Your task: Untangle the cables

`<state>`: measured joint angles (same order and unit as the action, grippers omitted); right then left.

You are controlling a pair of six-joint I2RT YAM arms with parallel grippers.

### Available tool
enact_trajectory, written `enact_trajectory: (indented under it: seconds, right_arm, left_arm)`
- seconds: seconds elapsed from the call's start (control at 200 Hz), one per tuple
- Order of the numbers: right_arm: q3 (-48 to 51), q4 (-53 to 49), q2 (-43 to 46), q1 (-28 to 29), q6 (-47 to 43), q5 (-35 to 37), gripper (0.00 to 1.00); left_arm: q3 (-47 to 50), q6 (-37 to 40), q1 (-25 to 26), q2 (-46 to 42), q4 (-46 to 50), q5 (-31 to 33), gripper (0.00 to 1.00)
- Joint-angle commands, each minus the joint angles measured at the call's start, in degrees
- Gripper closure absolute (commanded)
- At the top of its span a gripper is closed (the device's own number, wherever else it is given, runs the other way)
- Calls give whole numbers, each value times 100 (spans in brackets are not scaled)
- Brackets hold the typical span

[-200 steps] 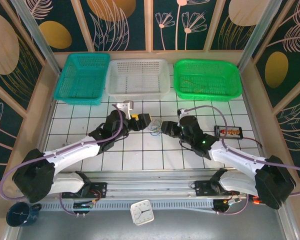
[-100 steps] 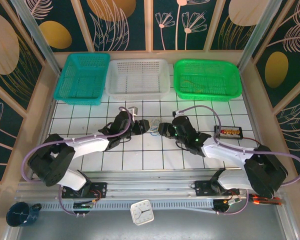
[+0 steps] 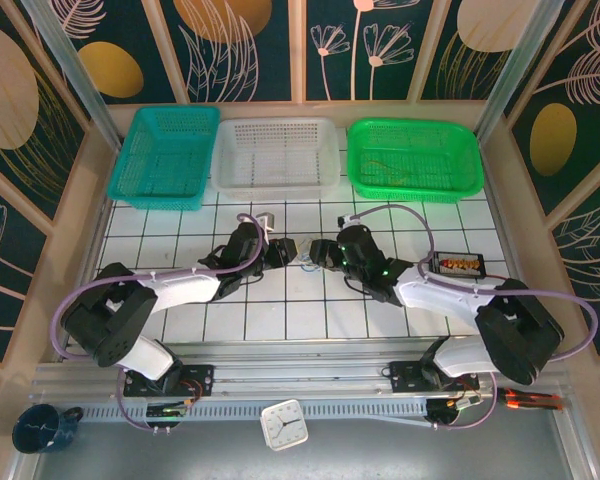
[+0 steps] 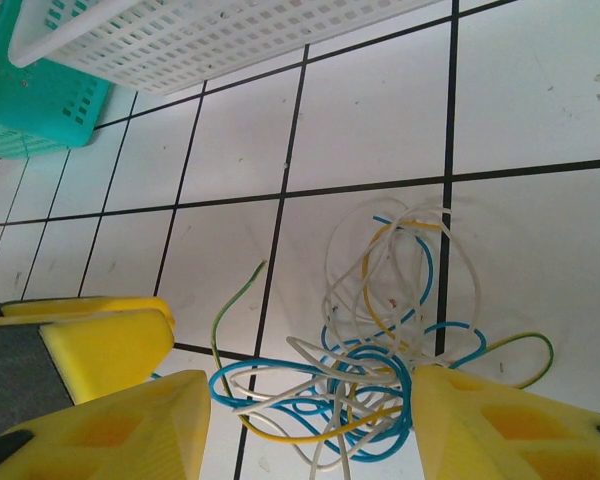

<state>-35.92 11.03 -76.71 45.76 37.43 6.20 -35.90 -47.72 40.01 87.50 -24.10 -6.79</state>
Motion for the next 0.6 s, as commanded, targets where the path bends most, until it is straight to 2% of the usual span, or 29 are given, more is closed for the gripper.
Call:
enact_trajectory:
  seconds: [0.0, 0.19, 0.415, 0.595]
  right_arm:
    - [-211, 237, -148, 39, -98, 84, 44]
    - [-262, 364, -355, 39, -58, 26, 45]
    - [-250, 486, -511, 36, -24, -40, 48]
    - [-201, 549, -610, 34, 1, -40, 51]
  left_arm:
    - [95, -78, -35, 75, -296, -134, 66]
    - [115, -150, -30, 176, -446, -242, 67]
    - [148, -213, -29, 275, -606, -358, 74]
    - [162, -203, -32, 269, -637, -380, 85]
